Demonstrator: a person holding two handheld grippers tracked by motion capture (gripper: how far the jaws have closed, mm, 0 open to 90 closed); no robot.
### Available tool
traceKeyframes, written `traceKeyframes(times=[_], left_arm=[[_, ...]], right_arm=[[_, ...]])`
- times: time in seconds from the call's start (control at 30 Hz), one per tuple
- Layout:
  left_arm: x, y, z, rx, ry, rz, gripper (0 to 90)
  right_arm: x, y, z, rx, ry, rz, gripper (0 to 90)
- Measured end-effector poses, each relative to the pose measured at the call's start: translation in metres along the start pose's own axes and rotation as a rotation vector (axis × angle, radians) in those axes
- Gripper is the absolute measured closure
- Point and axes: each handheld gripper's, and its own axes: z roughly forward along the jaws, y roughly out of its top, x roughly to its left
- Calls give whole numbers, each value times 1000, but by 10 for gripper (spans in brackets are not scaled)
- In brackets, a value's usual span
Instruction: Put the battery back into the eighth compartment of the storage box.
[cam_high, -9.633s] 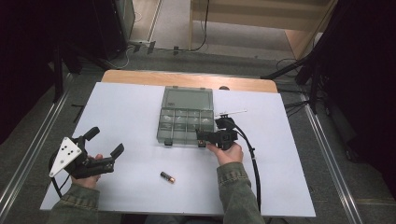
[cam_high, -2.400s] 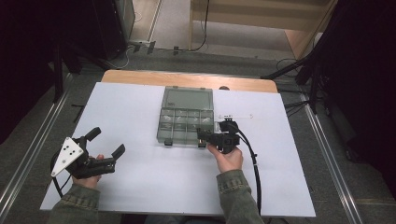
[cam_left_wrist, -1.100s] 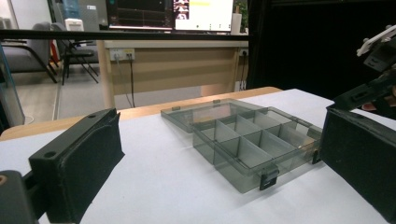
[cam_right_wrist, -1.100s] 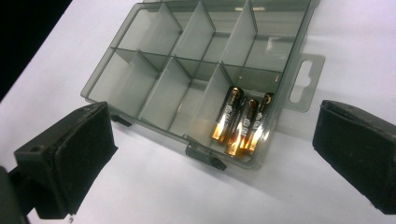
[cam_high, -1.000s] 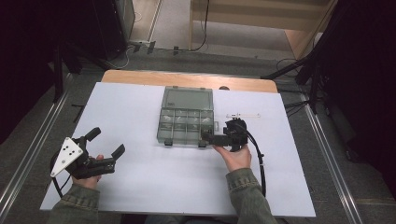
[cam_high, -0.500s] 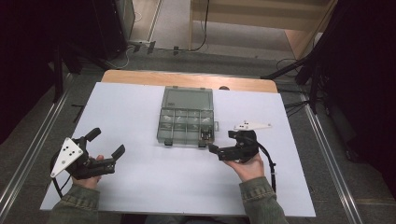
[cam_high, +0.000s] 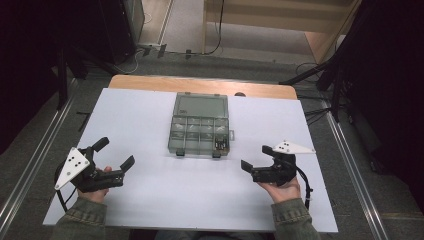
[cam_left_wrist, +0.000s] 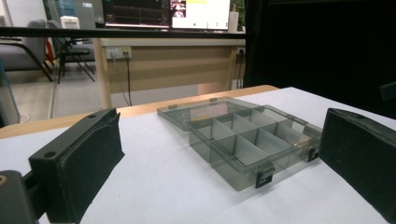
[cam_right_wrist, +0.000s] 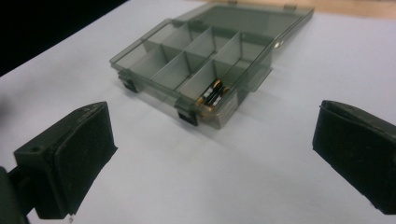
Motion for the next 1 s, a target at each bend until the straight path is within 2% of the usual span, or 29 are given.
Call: traceKeyframes(times=[0.13, 0.2, 0.27, 0.37, 0.53, 0.67, 0.87, 1.0], left_arm=[[0, 0, 0, 3, -4, 1, 0], [-1, 0, 0, 5, -5, 5, 0], [-1, 0, 0, 6, -6, 7, 0], [0, 0, -1, 8, -4, 7, 0], [-1, 0, -2, 9, -5, 5, 0], [-1, -1, -3, 12, -4, 6, 0], [-2, -1, -3, 18, -3, 9, 0], [-3, -2, -2, 24, -6, 16, 0]], right_arm=[[-6, -11, -8, -31, -9, -18, 0], [-11, -16, -12, -64, -20, -17, 0], [-15, -19, -16, -70, -32, -8, 0], [-19, -24, -22, -139, -53, -15, 0], [-23, -32, -31, -193, -64, -31, 0], [-29, -38, -42, -271, -53, 17, 0], [-37, -51, -57, -362, -71, -2, 0], [-42, -59, -62, -371, -115, -19, 0]])
